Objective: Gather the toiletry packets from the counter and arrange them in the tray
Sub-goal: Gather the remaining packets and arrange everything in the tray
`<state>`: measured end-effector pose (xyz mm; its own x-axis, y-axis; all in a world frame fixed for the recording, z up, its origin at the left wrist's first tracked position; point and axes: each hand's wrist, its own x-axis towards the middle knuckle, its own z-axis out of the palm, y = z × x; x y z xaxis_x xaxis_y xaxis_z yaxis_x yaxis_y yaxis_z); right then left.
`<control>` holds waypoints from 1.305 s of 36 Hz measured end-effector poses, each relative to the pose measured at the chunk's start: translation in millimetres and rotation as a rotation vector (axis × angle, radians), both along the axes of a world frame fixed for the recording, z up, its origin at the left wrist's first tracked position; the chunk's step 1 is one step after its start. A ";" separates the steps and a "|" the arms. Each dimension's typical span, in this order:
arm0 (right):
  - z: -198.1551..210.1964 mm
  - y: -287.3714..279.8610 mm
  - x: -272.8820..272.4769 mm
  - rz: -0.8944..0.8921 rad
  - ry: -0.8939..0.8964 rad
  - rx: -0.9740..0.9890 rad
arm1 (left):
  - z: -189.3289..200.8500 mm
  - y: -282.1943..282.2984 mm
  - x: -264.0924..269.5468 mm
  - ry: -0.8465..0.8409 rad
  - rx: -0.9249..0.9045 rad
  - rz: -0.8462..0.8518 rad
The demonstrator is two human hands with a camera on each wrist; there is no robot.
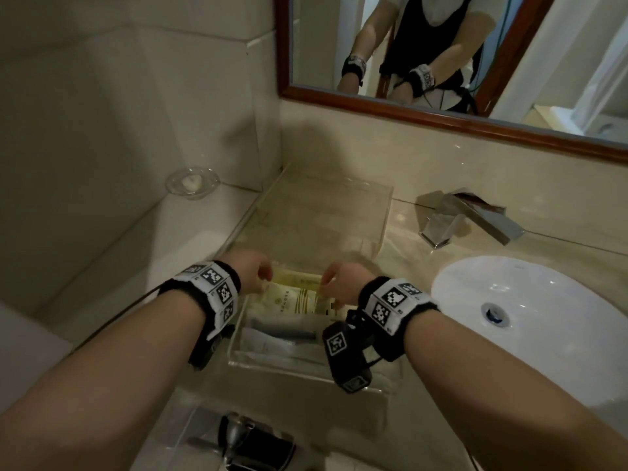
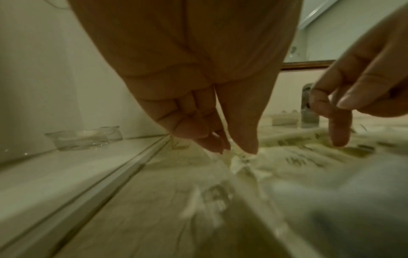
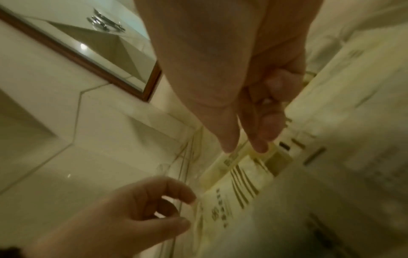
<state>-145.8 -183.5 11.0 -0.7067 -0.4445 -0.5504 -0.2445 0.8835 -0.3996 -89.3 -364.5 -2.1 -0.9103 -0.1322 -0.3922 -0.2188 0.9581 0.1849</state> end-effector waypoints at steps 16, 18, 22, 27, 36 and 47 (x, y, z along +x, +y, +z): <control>-14.0 -15.7 16.2 0.204 0.035 0.155 | -18.2 2.3 19.3 -0.112 -0.208 -0.252; -19.3 -12.8 16.4 0.153 0.013 0.145 | -17.6 4.1 19.8 -0.114 -0.228 -0.262; -16.8 -12.2 18.8 0.188 0.022 0.170 | -14.2 9.1 18.5 -0.141 -0.292 -0.297; -46.2 -18.0 8.8 0.257 0.078 0.262 | -14.0 13.1 16.9 -0.149 -0.342 -0.342; -22.4 -8.1 16.4 0.295 0.046 0.098 | -9.3 19.6 15.3 -0.207 -0.414 -0.376; -22.3 0.1 12.0 0.306 0.052 0.060 | -10.3 19.8 15.0 -0.235 -0.381 -0.348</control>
<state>-133.9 -183.4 -11.4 -0.5727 -0.6088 -0.5490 -0.5217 0.7872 -0.3289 -74.3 -344.7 -12.4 -0.8195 -0.0120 -0.5730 0.1281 0.9707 -0.2035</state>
